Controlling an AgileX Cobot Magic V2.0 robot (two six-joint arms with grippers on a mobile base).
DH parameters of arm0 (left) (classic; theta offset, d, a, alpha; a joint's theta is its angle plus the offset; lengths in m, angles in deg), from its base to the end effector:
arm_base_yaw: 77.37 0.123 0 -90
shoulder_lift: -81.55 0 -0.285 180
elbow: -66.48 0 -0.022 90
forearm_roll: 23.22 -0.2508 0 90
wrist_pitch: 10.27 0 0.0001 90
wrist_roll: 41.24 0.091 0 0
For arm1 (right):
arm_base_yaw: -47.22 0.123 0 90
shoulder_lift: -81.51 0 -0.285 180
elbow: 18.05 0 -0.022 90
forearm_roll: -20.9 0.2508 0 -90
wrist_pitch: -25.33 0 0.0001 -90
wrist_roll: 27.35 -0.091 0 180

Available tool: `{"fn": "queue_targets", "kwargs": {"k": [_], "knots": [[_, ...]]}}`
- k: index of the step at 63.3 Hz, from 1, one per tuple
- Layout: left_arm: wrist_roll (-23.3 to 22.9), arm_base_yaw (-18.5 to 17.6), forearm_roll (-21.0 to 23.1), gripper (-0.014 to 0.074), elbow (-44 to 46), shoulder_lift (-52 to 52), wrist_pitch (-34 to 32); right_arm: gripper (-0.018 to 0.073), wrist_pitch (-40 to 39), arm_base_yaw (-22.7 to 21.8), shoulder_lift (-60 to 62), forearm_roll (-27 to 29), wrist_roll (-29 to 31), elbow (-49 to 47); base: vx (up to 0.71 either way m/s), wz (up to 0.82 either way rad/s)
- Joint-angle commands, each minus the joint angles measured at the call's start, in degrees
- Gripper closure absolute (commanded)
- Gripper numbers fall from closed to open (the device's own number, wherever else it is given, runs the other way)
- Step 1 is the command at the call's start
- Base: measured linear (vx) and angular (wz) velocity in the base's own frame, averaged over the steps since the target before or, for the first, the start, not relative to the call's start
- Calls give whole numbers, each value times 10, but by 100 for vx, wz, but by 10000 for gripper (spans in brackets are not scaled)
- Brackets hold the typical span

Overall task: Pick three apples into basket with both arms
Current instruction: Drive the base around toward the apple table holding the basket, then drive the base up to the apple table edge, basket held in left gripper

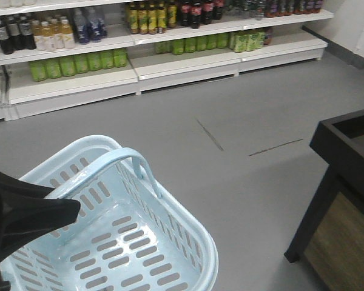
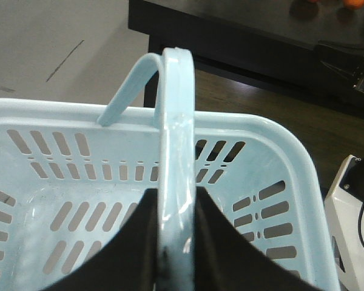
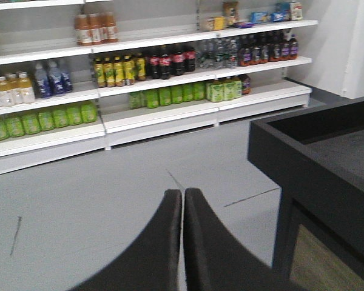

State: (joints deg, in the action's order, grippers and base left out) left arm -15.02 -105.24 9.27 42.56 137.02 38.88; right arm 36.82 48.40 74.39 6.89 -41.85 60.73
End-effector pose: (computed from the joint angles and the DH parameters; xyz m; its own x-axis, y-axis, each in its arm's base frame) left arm 0.1153 -0.1029 0.3794 -0.4436 0.2996 -0.8447 0.7554 0.6321 -0.1725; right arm 0.0561 -0.0033 0.1869 -0.1225 0.0107 -0.9924 0.0289 0.9996 0.0072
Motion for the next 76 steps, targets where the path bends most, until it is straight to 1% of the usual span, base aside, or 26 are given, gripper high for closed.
{"fn": "queue_targets", "kwargs": {"k": [1,42,76], "knots": [[-2,-2,27,603,18,-6,-47,564,-42,0,7,-5,3,8,11,-60],[-2,-2,27,603,18,-6,-47,564,-42,0,7,-5,3,8,8,-58],[-2,-2,27,603,18,-6,-47,564,-42,0,7,-5,3,8,1,-52]]}}
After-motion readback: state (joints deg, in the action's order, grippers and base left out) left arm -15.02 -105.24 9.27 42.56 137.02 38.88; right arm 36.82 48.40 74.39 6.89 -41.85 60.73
